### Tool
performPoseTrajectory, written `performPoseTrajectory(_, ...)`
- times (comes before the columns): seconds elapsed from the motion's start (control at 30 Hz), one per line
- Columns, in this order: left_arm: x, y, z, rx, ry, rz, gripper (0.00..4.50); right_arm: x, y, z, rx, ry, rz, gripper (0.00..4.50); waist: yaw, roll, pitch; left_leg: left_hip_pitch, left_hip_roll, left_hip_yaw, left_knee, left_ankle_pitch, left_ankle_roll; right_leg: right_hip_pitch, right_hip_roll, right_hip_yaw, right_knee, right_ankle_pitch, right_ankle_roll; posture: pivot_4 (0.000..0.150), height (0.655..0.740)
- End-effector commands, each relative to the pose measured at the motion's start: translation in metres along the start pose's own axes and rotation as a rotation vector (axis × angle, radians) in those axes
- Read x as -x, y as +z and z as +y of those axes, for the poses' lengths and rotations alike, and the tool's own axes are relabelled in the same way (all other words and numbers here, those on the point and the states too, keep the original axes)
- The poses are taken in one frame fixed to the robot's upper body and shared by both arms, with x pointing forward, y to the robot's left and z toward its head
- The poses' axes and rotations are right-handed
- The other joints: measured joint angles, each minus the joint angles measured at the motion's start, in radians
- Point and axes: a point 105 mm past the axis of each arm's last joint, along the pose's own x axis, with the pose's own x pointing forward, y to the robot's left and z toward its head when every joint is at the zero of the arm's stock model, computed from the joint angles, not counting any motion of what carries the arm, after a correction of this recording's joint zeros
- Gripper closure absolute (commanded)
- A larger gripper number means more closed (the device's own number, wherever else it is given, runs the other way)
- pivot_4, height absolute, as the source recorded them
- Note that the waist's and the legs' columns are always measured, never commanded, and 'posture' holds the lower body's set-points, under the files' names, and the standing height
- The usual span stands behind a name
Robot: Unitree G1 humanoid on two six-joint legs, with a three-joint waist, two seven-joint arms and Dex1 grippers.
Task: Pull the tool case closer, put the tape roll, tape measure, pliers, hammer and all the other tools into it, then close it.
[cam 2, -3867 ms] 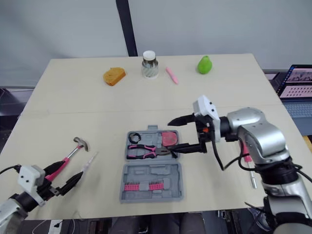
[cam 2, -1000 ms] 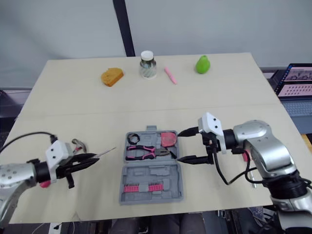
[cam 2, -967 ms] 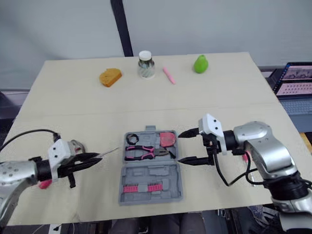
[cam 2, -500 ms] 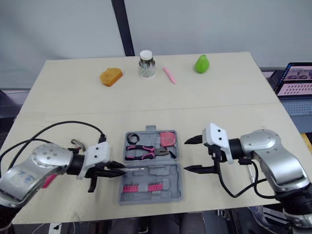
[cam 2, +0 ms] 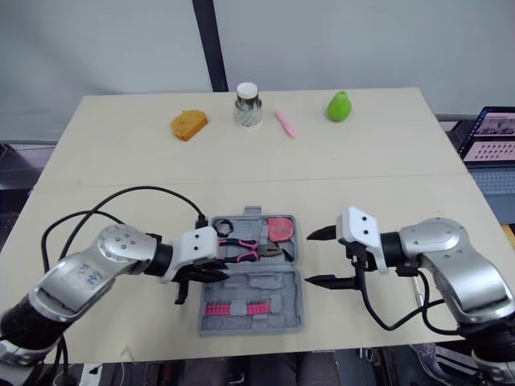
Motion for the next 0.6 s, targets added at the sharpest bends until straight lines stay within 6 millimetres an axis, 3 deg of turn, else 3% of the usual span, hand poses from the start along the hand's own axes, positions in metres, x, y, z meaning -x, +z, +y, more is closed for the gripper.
performPoseTrajectory(0.03, -0.007, 0.010, -0.003, 0.000, -0.017, -0.011, 4.42, 0.005, 0.008, -0.002, 0.039, -0.023, -0.003, 0.00, 0.001, -0.001, 0.000, 0.000, 0.000, 0.000, 0.000, 0.000, 0.000, 0.000, 0.000, 0.000, 0.000, 0.000, 0.000, 0.150, 0.7400)
performPoseTrajectory(0.3, -0.024, 0.004, 0.002, -0.010, -0.014, 0.030, 4.42, 0.010, 0.007, -0.006, 0.040, -0.043, 0.010, 0.00, -0.001, -0.002, 0.001, 0.000, 0.000, 0.000, 0.001, 0.000, 0.000, 0.000, 0.000, 0.000, 0.001, 0.000, 0.000, 0.150, 0.7400)
performPoseTrajectory(0.6, -0.028, 0.004, 0.014, -0.012, 0.025, 0.046, 4.42, 0.013, 0.009, -0.007, 0.041, -0.061, 0.011, 0.00, -0.001, -0.004, 0.002, -0.001, 0.000, -0.001, 0.009, 0.000, 0.000, 0.000, 0.000, 0.001, 0.006, 0.000, 0.000, 0.150, 0.7400)
